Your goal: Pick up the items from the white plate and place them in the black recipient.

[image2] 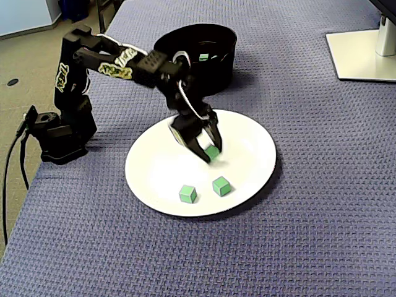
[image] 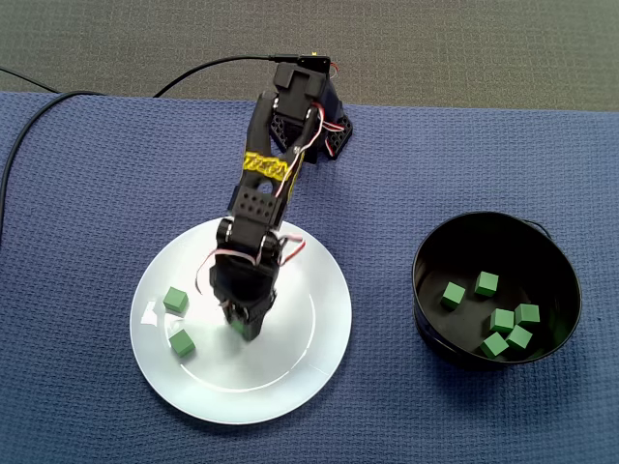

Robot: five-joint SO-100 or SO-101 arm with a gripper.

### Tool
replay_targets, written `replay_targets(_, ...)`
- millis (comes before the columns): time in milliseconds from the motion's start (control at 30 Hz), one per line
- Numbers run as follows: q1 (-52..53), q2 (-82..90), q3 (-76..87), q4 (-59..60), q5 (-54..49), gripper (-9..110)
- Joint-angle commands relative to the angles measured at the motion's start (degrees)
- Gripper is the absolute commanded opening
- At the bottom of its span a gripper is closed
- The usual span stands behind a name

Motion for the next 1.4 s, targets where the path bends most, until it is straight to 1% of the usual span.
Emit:
replay_targets(0,1.1,15.9,-18.5,17.2,15.2,0)
replay_targets(100,0.8,27.9,-27.2,20.1,26.5,0)
replay_targets(167,-2.2,34.4,-30.2,20.1,32.3,0)
replay_targets(233,-8.6,39.6,-29.9,19.5,34.8,0)
replay_targets(367,-26.7,43.1,-26.5,18.5,35.7,0)
replay_targets(400,-31.3,42.1,-26.0,18.2,36.3,0)
replay_targets(467,-39.6,38.3,-24.2,16.7,33.8,0)
replay_targets(533,-44.5,31.6,-23.3,14.7,33.4,0)
replay_targets(700,-49.5,10.2,-26.3,12.9,31.3,0)
replay_targets(833,-50.7,6.7,-13.6,1.8,31.5,0)
replay_targets(867,-51.1,6.7,-10.4,-0.2,30.2,6)
replay_targets(900,-51.3,6.7,-7.8,-1.5,29.7,21)
replay_targets(933,-51.3,6.9,-6.4,-1.5,30.1,37)
replay_targets(967,-51.1,7.8,-5.8,-0.3,30.8,45)
replay_targets(1033,-49.1,11.8,-5.8,4.0,32.3,54)
replay_targets(1100,-45.0,17.8,-6.3,8.7,33.5,57)
replay_targets(1200,-34.6,25.1,-14.4,22.8,38.4,63)
replay_targets(1267,-24.3,27.4,-22.9,33.0,41.8,65)
replay_targets(1300,-18.5,27.9,-26.7,36.7,43.2,64)
replay_targets(1367,-5.7,28.3,-31.2,40.3,44.6,60)
